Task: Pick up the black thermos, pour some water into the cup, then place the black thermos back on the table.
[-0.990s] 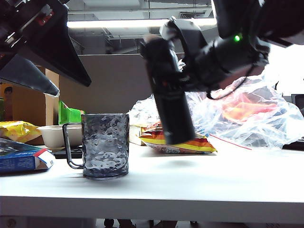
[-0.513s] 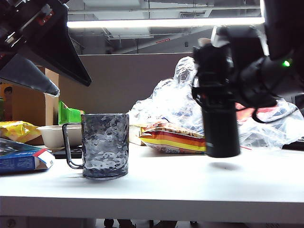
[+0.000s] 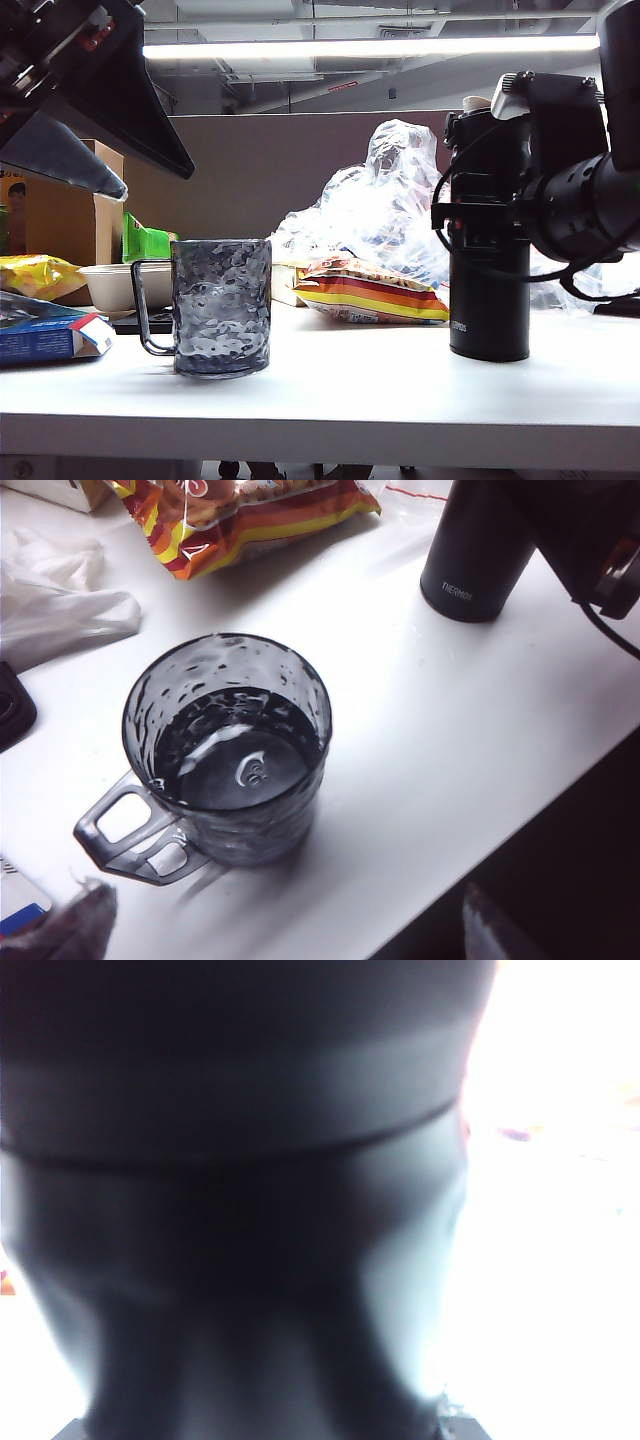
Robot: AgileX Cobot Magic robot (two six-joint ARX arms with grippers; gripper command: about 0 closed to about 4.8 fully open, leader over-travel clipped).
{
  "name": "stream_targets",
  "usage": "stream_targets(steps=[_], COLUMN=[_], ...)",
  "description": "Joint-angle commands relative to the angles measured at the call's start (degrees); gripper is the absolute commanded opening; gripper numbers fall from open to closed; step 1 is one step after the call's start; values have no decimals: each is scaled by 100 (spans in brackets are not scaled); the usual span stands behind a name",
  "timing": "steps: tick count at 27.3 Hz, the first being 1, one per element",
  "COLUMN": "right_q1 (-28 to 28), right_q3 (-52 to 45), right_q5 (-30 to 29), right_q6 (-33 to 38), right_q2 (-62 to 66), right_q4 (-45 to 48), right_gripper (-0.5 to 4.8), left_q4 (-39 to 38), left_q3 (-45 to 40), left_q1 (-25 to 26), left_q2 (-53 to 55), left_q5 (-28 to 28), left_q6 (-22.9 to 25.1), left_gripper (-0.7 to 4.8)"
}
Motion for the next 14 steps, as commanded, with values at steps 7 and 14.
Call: stream_targets(steps=[7, 14], right_q1=[15, 39], right_q3=[7, -35], right_q5=[-81, -81], right_q6=[17, -48], right_q2=[59, -28], right_q4=[79, 313], right_gripper=[287, 479], left_q4=[79, 96], left_q3=[17, 17], left_q1=[4, 4], left_q2=[-15, -15], left_q5=[20, 22], left_q6=[2, 2], left_gripper=[479, 479])
